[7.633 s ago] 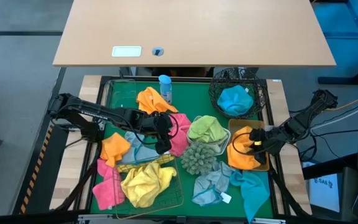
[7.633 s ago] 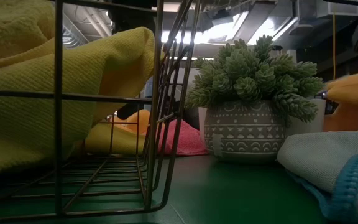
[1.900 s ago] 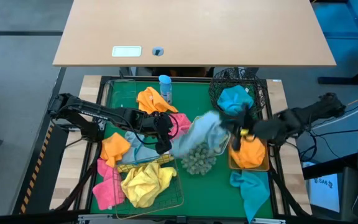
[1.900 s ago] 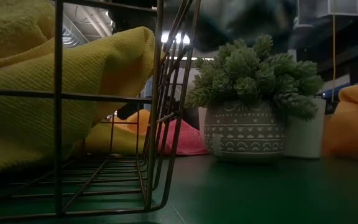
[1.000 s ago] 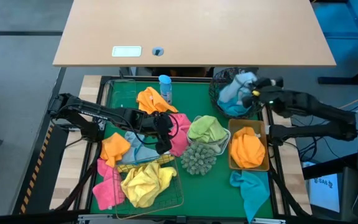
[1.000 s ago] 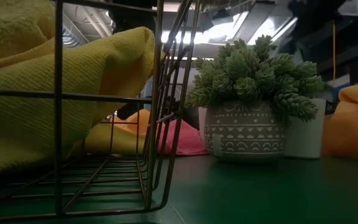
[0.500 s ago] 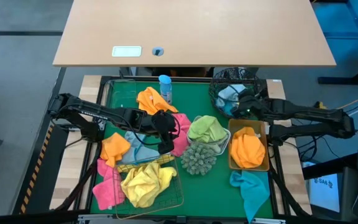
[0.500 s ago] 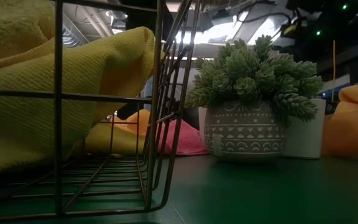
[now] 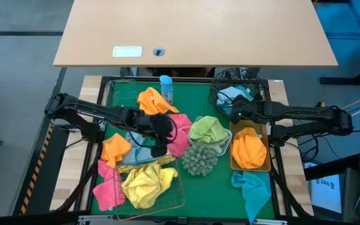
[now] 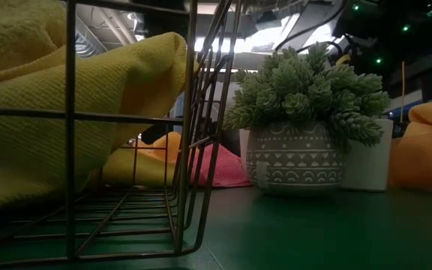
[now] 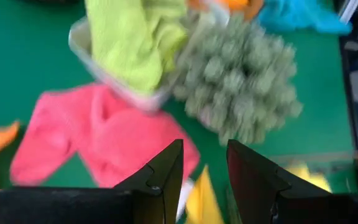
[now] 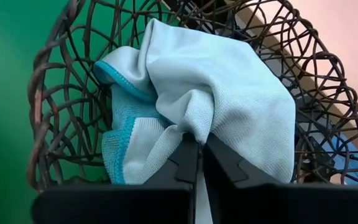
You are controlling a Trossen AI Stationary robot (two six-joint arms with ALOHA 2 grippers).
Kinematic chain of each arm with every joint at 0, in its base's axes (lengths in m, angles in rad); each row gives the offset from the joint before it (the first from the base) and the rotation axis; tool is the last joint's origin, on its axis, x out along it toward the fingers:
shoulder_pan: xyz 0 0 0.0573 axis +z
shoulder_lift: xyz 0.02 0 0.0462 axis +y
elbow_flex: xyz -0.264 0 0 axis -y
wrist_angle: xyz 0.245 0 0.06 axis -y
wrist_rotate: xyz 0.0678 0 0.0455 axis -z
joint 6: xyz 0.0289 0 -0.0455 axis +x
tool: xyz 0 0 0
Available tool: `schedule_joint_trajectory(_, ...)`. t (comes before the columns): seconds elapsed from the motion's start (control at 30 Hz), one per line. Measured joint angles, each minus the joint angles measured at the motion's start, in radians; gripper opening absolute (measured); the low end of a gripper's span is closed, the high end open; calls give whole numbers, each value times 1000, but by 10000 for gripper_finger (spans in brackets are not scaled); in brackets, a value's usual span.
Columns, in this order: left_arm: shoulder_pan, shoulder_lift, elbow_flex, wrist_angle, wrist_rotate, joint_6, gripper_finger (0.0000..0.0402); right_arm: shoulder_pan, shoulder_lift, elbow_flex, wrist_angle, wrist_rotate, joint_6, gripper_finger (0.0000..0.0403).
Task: Sort microfiber towel by color & place in baskets
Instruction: Put the blue microfiber cloth into the black basket
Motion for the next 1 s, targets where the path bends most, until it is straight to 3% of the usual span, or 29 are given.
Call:
schedule_joint_trajectory(0.23,1,-57,0,-227,0,-99,118,0,1,0,2,0,0,76)
schedule_joint_trajectory(0.4,0,-63,0,-502,-1,-208,118,0,1,0,2,0,0,143)
schedule_joint_trajectory(0.57,-8,-63,-22,-717,12,-285,118,0,1,0,2,0,0,179)
schedule_joint_trajectory(0.77,-43,-62,-79,-782,7,-255,118,0,1,0,2,0,0,190)
schedule_joint_trajectory(1.0,-83,-62,-132,-782,113,-230,125,0,1,0,2,0,-1,191)
